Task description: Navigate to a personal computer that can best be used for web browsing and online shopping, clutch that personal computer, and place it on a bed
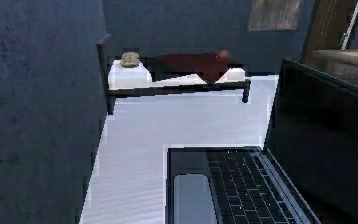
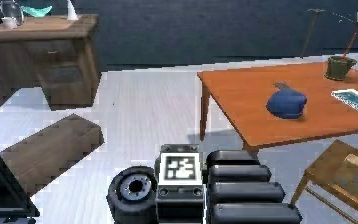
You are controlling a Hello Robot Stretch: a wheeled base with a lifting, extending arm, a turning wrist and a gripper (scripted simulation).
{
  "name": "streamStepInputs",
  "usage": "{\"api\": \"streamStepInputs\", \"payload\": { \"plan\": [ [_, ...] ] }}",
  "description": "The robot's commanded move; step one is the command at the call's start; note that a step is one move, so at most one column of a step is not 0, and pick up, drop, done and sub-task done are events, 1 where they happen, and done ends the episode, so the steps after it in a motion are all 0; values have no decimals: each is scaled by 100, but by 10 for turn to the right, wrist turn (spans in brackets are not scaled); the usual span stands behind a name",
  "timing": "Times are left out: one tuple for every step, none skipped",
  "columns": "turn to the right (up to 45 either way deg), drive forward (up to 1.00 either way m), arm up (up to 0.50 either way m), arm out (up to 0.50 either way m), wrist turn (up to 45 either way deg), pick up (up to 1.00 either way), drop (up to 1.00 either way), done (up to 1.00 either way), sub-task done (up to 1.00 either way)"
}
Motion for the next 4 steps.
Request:
{"api": "streamStepInputs", "payload": {
  "plan": [
    [0, 100, 0, 0, 0, 0, 0, 0, 0],
    [0, 100, 0, 0, 0, 0, 0, 0, 0],
    [30, 0, 0, 0, 0, 0, 0, 0, 0],
    [0, 75, 0, 0, 0, 0, 0, 0, 0]
  ]
}}
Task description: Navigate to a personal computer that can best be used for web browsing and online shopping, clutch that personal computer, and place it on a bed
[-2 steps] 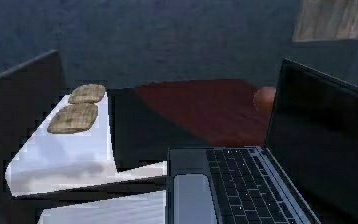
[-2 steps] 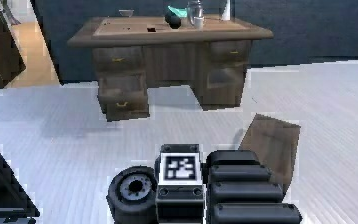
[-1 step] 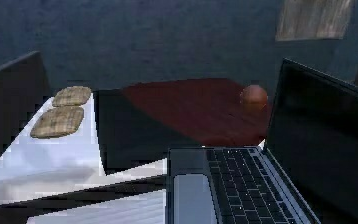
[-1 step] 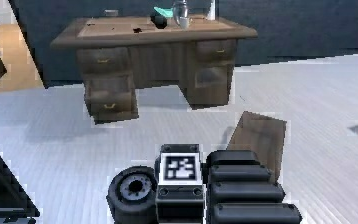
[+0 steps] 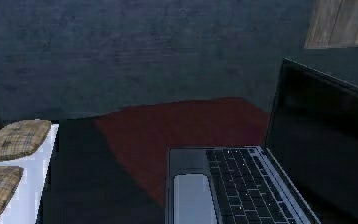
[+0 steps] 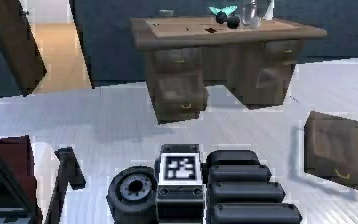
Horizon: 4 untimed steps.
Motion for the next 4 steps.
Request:
{"api": "streamStepInputs", "payload": {
  "plan": [
    [-450, 0, 0, 0, 0, 0, 0, 0, 0],
    [-450, 0, 0, 0, 0, 0, 0, 0, 0],
    [-180, 0, 0, 0, 0, 0, 0, 0, 0],
    [0, 0, 0, 48, 0, 0, 0, 0, 0]
  ]
}}
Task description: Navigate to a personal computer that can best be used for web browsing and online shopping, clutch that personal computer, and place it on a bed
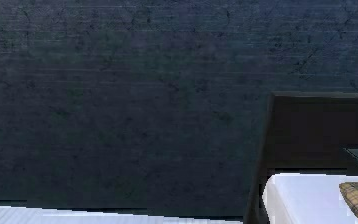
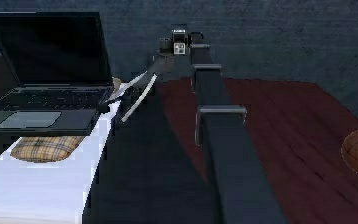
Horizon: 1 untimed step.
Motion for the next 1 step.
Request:
{"api": "streamStepInputs", "payload": {
  "plan": [
    [0, 0, 0, 0, 450, 0, 0, 0, 0]
  ]
}}
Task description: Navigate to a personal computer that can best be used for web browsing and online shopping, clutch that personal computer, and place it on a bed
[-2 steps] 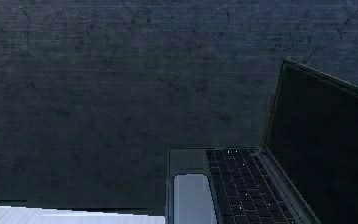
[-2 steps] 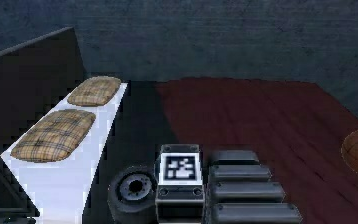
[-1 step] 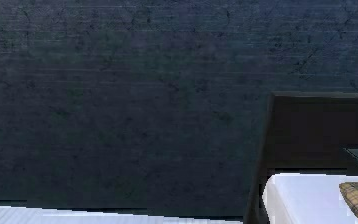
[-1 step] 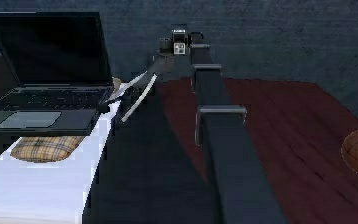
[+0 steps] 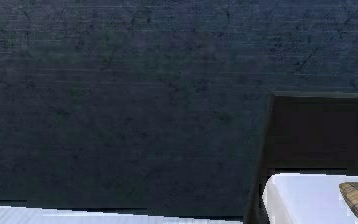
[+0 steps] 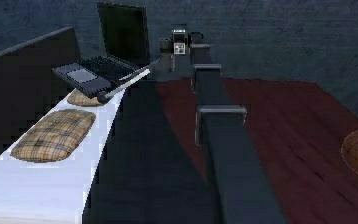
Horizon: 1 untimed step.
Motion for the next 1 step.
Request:
{"api": "streamStepInputs", "payload": {
  "plan": [
    [0, 0, 0, 0, 450, 0, 0, 0, 0]
  ]
}}
